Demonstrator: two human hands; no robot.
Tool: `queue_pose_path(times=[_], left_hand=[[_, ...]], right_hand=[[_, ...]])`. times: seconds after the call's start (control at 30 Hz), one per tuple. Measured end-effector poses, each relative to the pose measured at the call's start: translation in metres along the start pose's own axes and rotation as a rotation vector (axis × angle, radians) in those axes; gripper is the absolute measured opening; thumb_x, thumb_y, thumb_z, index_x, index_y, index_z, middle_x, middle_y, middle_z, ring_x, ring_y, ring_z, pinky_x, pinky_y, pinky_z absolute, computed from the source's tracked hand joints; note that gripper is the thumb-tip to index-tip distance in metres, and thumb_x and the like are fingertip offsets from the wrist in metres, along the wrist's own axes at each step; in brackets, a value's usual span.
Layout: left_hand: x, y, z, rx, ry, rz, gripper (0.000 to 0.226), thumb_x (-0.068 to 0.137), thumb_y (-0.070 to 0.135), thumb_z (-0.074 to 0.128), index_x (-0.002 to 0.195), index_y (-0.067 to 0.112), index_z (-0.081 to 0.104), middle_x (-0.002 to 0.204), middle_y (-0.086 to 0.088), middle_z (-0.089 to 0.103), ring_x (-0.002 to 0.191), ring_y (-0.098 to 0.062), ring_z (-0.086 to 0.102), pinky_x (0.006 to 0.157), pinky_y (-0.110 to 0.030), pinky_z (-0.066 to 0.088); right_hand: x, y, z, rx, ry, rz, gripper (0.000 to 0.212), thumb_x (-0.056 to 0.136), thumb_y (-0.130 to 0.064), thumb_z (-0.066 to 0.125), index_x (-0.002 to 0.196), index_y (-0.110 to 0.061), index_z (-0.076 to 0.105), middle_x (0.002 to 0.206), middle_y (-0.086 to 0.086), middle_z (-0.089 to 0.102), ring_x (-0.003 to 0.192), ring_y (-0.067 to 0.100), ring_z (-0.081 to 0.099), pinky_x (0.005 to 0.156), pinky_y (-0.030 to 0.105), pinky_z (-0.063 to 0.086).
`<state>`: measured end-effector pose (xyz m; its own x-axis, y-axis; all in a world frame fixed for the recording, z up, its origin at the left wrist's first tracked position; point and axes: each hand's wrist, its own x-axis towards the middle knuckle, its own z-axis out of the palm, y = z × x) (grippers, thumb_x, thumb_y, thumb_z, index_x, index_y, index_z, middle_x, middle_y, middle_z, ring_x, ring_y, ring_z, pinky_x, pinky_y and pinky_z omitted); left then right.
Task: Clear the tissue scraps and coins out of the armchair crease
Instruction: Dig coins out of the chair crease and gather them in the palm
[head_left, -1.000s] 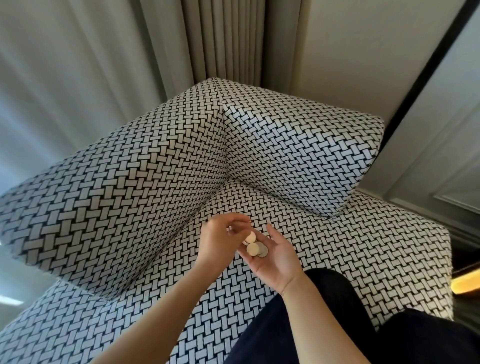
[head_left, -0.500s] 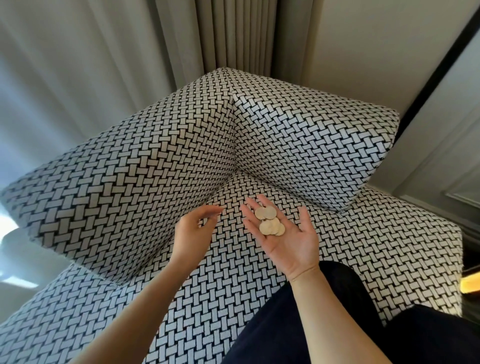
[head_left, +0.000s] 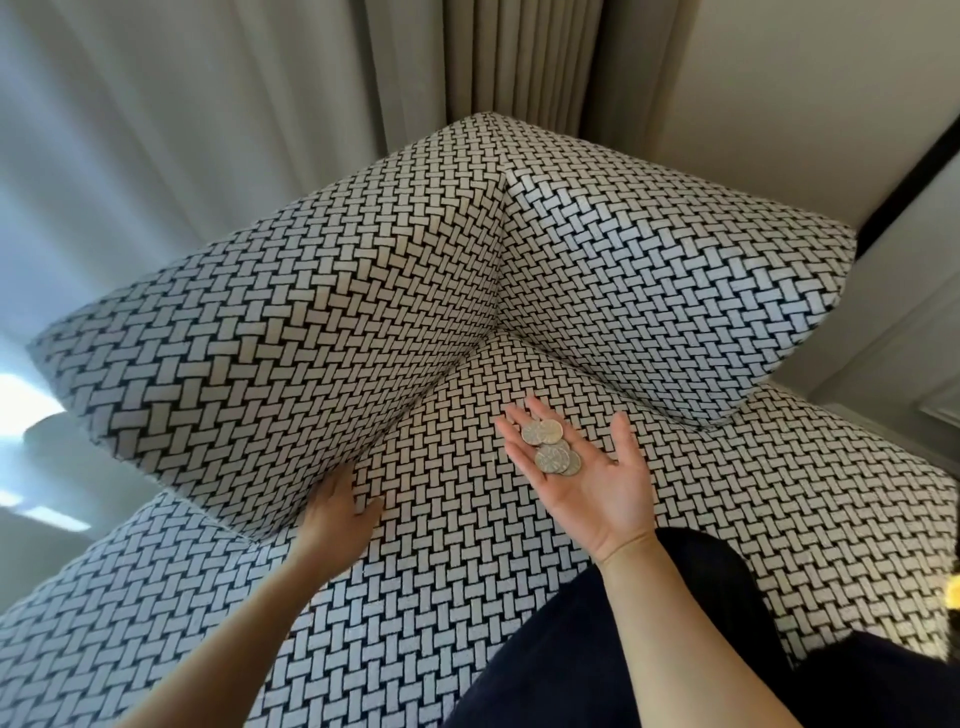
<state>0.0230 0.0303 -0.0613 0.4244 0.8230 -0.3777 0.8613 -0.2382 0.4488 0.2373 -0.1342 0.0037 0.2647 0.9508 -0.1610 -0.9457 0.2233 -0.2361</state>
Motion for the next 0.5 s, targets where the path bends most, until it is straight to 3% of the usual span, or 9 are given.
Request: queue_pose_path(times=[0.13,0.33,0.5], left_hand=[[0.012,0.013,0.001,0.039,0.007,-0.102,0.076,0.094,0.047,0.043,0.15,0.006,0.012,0.156,-0.014,0.016,0.144,-0.03,0.013,0.117,-0.047,0.018],[0.044,0.047,0.002,-0.054,-0.071,-0.291,0.085,0.087,0.063,0.039,0.145,0.002,0.026,0.144,-0.018,0.036,0.134,-0.034,0.032,0.112,-0.045,0.028],[0.05,0.048,0.01,0.025,-0.026,-0.32,0.097,0.085,0.067,0.04,0.149,0.002,0.007,0.155,-0.017,0.012,0.143,-0.033,0.008,0.118,-0.046,0.009]], right_hand=[[0.003,0.002,-0.003,-0.014,0.007,0.039,0.086,0.072,-0.042,0.074,0.134,0.009,0.043,0.144,0.029,0.037,0.133,0.044,0.037,0.112,0.05,0.031],[0.01,0.007,-0.005,-0.04,0.103,0.055,0.088,0.07,-0.043,0.071,0.134,0.01,0.043,0.138,0.031,0.044,0.127,0.046,0.045,0.105,0.054,0.035],[0.015,0.009,-0.004,-0.041,0.159,0.042,0.084,0.071,-0.042,0.067,0.133,0.011,0.046,0.137,0.029,0.047,0.126,0.043,0.047,0.103,0.053,0.039]])
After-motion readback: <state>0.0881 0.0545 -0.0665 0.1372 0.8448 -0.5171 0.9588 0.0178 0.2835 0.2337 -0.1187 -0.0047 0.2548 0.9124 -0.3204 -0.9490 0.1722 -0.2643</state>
